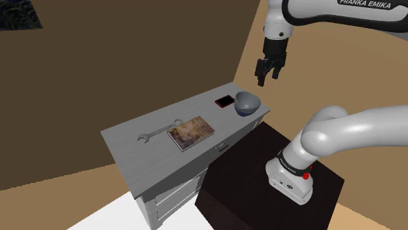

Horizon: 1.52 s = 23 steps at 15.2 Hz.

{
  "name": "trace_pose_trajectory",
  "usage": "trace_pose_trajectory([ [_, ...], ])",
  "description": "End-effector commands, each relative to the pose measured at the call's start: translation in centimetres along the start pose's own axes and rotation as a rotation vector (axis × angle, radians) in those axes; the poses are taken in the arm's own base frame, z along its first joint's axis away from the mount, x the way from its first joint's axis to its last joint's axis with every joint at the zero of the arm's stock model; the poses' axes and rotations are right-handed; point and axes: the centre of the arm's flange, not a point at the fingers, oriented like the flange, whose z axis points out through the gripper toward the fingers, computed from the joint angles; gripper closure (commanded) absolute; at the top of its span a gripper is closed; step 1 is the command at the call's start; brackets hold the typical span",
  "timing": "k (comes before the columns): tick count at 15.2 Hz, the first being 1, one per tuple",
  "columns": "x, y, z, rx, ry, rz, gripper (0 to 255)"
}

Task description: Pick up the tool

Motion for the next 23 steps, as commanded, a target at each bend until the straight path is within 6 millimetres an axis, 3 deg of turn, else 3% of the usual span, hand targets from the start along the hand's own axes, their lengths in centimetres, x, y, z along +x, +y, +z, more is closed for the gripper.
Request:
trace_pose_trajectory([
  [1,0.0,0.0,0.0,0.000,0.000,0.000,0],
  [12,1.7,-11.6,6.9,0.062,0.018,0.394,0],
  [23,8.0,-22.1,13.0,0.124,0.036,0.788,0],
])
